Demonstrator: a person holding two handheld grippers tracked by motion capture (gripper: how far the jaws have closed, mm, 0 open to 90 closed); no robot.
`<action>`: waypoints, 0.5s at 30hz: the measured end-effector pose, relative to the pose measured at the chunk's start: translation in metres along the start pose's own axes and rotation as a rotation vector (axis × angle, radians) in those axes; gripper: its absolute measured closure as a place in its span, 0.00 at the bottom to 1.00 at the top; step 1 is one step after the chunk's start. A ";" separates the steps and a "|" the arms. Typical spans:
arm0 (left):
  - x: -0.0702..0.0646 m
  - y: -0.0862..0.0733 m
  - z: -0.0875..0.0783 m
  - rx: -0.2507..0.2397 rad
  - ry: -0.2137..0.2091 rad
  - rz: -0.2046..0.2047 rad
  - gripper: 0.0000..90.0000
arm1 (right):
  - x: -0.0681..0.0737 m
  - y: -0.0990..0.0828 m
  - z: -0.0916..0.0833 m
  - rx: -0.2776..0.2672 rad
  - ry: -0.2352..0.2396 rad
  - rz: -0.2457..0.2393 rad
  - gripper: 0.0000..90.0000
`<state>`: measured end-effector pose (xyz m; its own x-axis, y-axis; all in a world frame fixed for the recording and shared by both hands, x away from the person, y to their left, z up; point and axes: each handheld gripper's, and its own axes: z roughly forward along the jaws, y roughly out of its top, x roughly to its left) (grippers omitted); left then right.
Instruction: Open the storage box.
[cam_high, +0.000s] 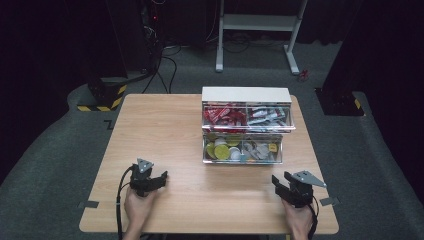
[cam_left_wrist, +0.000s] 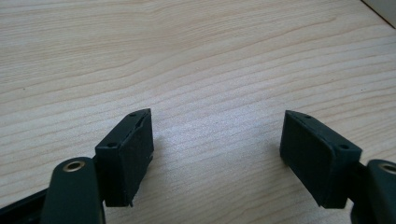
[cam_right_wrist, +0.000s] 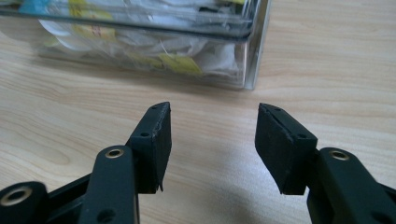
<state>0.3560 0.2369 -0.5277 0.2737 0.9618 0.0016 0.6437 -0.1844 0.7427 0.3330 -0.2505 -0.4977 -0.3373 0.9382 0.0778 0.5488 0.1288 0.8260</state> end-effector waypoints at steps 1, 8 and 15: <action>0.000 0.000 0.000 0.000 0.000 -0.001 0.29 | 0.000 0.001 0.000 -0.004 0.000 -0.005 0.50; 0.000 0.000 0.000 0.000 0.000 0.000 0.29 | 0.000 0.007 -0.004 -0.040 0.023 0.002 0.49; 0.000 0.000 0.000 0.000 0.000 -0.001 0.29 | 0.001 0.016 -0.011 -0.071 0.051 0.008 0.45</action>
<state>0.3559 0.2368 -0.5277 0.2731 0.9620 0.0008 0.6437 -0.1834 0.7430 0.3330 -0.2514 -0.4782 -0.3727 0.9213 0.1109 0.4964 0.0970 0.8626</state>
